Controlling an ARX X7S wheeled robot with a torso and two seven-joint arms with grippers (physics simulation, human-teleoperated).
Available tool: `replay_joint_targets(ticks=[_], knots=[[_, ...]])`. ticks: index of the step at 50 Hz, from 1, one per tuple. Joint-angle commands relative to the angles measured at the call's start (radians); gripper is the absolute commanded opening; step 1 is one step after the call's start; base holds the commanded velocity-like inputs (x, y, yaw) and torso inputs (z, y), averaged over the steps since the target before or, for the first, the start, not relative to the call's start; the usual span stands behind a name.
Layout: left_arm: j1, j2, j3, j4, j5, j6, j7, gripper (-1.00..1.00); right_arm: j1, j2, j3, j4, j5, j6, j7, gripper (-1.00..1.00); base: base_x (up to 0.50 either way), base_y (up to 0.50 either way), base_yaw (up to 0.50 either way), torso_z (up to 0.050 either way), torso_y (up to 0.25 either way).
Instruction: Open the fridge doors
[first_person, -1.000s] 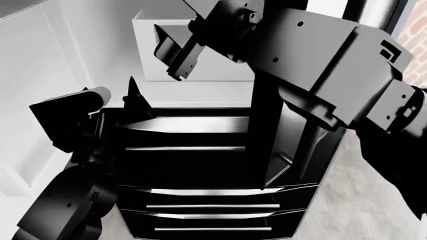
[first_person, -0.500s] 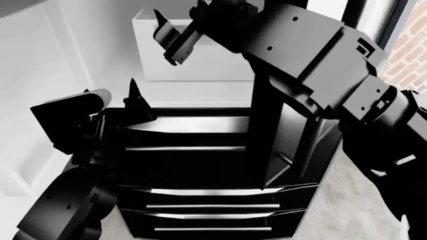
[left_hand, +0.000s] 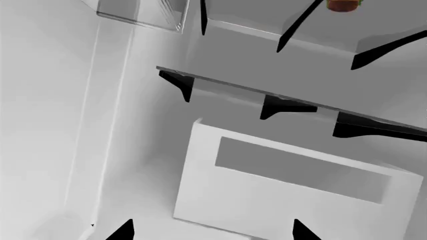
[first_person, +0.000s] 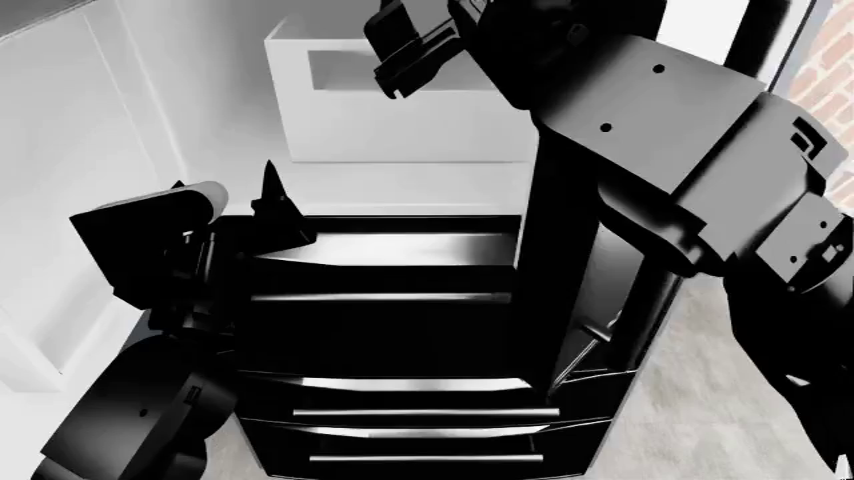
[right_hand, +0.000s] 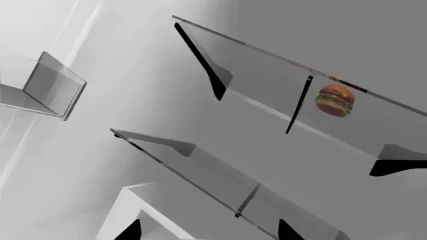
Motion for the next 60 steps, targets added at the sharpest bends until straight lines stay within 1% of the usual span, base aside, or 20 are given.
replay_joint_targets(ticks=[1,2,8,14,19,22,29,31,33,36,37,40,41,42,43,45,51,57,59,60], knots=[[0.013,-0.014,-0.003,0.025,-0.016,-0.015,-0.009,1.0,-0.033,0.118,0.078,-0.307,0.005,0.138,0.32,1.0,0.0,0.0,0.0,0.0,0.0],[0.014,-0.016,-0.003,0.03,-0.018,-0.018,-0.01,1.0,-0.014,0.132,0.072,-0.352,0.014,0.208,0.368,1.0,0.0,0.0,0.0,0.0,0.0],[0.022,-0.025,-0.007,0.048,-0.032,-0.029,-0.017,1.0,-0.037,0.237,0.17,-0.575,0.129,0.312,0.532,1.0,0.0,0.0,0.0,0.0,0.002],[0.018,-0.024,-0.005,0.033,-0.03,-0.024,-0.012,1.0,-0.043,0.345,0.247,-0.701,0.266,0.41,0.635,1.0,0.0,0.0,0.0,0.0,0.0],[0.018,-0.016,0.005,0.014,-0.021,-0.012,-0.005,1.0,-0.046,0.42,0.318,-0.787,0.374,0.448,0.721,1.0,0.0,0.0,0.0,0.0,0.0],[0.013,-0.016,0.006,0.004,-0.02,-0.009,0.0,1.0,-0.079,0.514,0.382,-0.859,0.47,0.458,0.816,1.0,0.0,0.0,0.0,0.0,0.0],[0.007,-0.018,0.001,-0.014,-0.022,-0.006,0.002,1.0,-0.189,0.751,0.513,-0.909,0.621,0.358,0.79,1.0,0.0,0.0,0.0,0.0,0.001],[0.007,-0.018,0.002,-0.012,-0.024,-0.007,0.0,1.0,-0.255,0.846,0.55,-0.912,0.648,0.308,0.771,1.0,0.0,0.0,0.0,0.0,0.0],[0.01,-0.02,0.002,-0.004,-0.027,-0.011,-0.003,1.0,-0.401,0.985,0.595,-0.896,0.641,0.161,0.689,1.0,0.0,0.0,0.0,0.0,0.0],[0.012,-0.022,0.001,-0.003,-0.029,-0.01,-0.003,1.0,-0.522,1.155,0.601,-0.873,0.659,-0.012,0.665,1.0,0.0,0.0,0.0,0.0,0.0],[0.014,-0.023,0.001,-0.001,-0.03,-0.011,-0.004,1.0,-0.533,1.192,0.592,-0.868,0.655,-0.055,0.649,1.0,0.0,0.0,0.0,0.0,0.0],[0.015,-0.025,0.0,-0.004,-0.032,-0.009,-0.002,1.0,-0.493,1.194,0.636,-0.846,0.738,0.041,0.664,1.0,0.0,0.0,0.0,0.0,0.0],[0.014,-0.025,-0.001,-0.006,-0.033,-0.01,-0.001,1.0,-0.643,1.044,0.786,-0.858,0.777,0.191,0.608,1.0,0.0,0.0,0.0,0.0,0.0],[0.015,-0.026,-0.001,-0.009,-0.033,-0.007,0.001,1.0,-0.793,0.897,0.936,-0.865,0.627,0.341,0.458,1.0,0.0,0.0,0.0,0.0,0.0],[0.015,-0.027,-0.002,-0.01,-0.034,-0.008,0.002,1.0,-0.943,0.916,1.086,-0.881,0.764,0.491,0.463,1.0,0.0,0.0,0.0,0.0,0.0],[0.018,-0.027,-0.002,-0.012,-0.034,-0.004,0.004,1.0,-1.243,0.884,1.386,-0.873,0.812,0.573,0.459,1.0,0.0,0.0,0.0,0.0,0.0],[0.019,-0.033,-0.008,-0.008,-0.046,-0.012,0.001,1.0,-1.27,0.872,2.269,-0.827,0.899,0.81,0.392,1.0,0.0,0.0,0.0,0.0,0.0],[0.025,-0.033,-0.005,-0.005,-0.047,-0.01,0.0,1.0,-1.268,0.884,2.465,-0.78,0.974,0.985,0.384,1.0,0.0,0.0,0.0,0.0,0.0],[0.024,-0.034,-0.006,-0.003,-0.05,-0.013,-0.002,1.0,-1.299,0.89,2.524,-0.775,0.984,1.015,0.38,1.0,0.0,0.0,0.0,0.0,0.0],[0.02,-0.035,-0.007,-0.002,-0.053,-0.017,-0.004,1.0,-1.367,0.895,2.602,-0.771,0.982,1.02,0.37,1.0,0.0,0.0,0.0,0.0,0.0]])
